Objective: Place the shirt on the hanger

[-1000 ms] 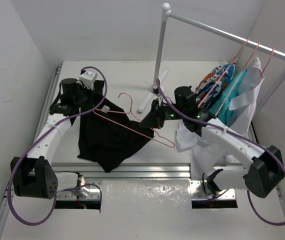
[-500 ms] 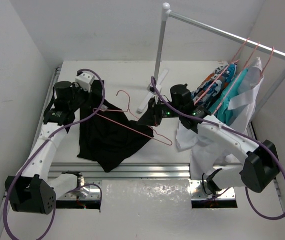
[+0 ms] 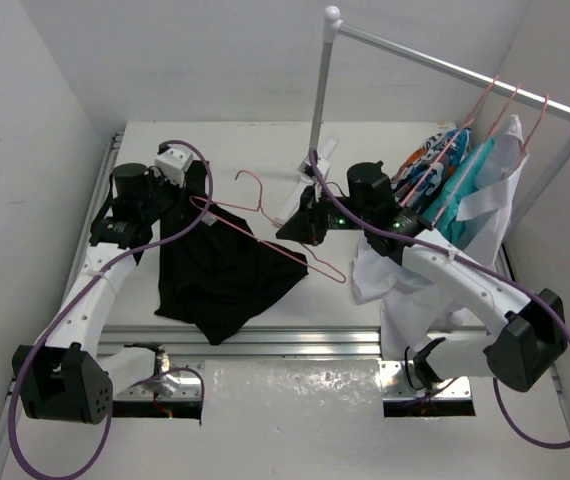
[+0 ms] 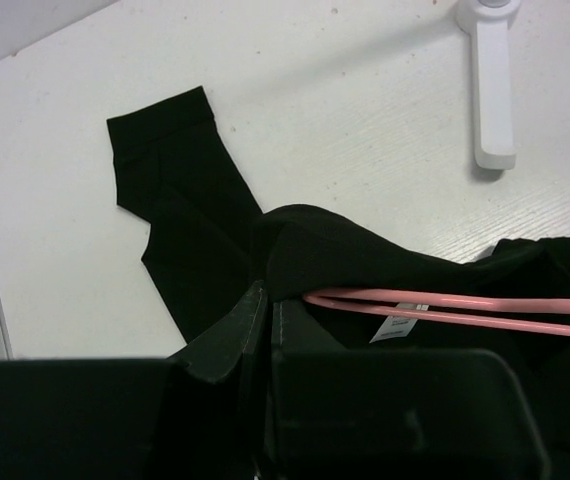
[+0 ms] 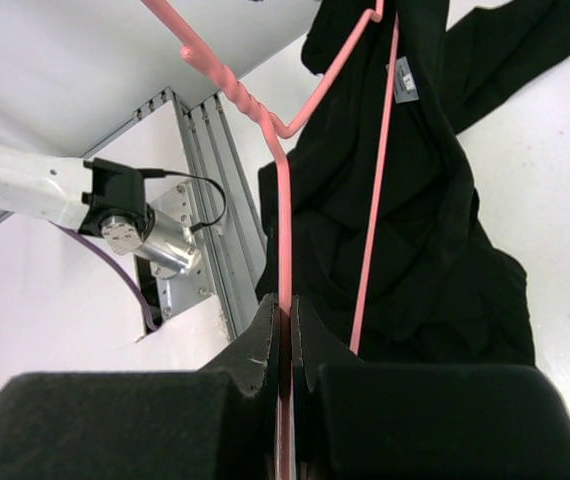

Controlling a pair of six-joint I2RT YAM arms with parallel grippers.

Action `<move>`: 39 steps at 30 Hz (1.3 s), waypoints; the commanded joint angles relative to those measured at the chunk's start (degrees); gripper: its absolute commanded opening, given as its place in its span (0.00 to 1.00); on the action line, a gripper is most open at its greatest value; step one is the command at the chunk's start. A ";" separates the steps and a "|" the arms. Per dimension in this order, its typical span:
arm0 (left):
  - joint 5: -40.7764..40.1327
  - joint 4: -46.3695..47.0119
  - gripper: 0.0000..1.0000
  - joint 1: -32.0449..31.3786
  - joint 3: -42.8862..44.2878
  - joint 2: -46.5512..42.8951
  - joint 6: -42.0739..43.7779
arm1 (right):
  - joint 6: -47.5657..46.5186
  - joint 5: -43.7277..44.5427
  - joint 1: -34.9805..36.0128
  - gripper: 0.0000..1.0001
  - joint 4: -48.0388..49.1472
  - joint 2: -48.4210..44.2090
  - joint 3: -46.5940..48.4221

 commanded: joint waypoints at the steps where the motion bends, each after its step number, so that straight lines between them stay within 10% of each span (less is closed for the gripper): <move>1: 2.07 1.90 0.00 -0.16 0.76 -0.77 -0.19 | 0.77 -1.15 0.27 0.00 2.91 2.03 2.94; 39: 32.14 -13.30 0.00 -5.42 13.50 -6.75 0.42 | 10.36 1.05 0.27 0.00 34.91 18.38 7.87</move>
